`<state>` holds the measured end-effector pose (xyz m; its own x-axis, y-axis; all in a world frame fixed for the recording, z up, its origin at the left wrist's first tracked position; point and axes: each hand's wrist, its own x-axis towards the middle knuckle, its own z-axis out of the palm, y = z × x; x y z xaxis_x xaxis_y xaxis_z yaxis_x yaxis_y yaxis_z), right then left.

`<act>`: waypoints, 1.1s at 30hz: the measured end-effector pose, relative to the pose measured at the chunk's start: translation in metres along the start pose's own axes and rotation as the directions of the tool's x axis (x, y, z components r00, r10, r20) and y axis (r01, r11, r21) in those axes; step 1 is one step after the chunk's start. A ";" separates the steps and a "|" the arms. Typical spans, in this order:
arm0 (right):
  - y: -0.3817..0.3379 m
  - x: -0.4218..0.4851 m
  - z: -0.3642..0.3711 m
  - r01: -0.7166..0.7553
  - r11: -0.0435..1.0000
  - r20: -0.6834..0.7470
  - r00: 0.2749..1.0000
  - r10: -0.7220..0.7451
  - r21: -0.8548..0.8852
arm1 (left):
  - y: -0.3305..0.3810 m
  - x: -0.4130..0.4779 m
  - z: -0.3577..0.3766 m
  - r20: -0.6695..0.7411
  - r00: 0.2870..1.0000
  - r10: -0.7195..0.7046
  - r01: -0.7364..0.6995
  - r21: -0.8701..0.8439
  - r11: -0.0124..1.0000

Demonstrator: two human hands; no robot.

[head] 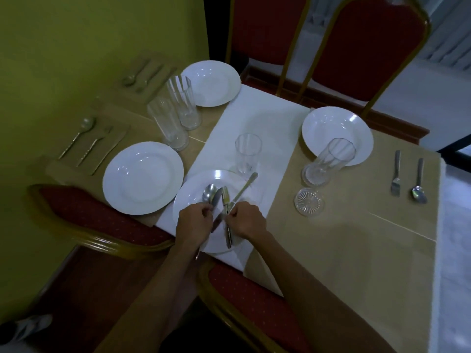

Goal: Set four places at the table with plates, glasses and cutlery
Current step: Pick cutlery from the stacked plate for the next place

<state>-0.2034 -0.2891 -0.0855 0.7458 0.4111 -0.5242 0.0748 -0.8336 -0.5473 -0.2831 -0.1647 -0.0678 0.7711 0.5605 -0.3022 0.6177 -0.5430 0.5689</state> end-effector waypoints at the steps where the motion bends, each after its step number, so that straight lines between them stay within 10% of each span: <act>1: -0.001 0.000 0.001 -0.013 1.000 -0.006 1.000 0.012 -0.011 | 0.001 0.001 0.000 0.004 1.000 0.008 -0.008 -0.007 1.000; 33: -0.005 0.007 0.005 -0.095 0.995 -0.043 0.995 0.093 -0.043 | -0.014 0.005 -0.002 0.065 0.988 -0.138 0.130 0.114 0.985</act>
<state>-0.2021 -0.2801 -0.0890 0.7774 0.3155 -0.5442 0.0319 -0.8838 -0.4667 -0.2885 -0.1529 -0.0757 0.6870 0.5883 -0.4265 0.7261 -0.5331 0.4342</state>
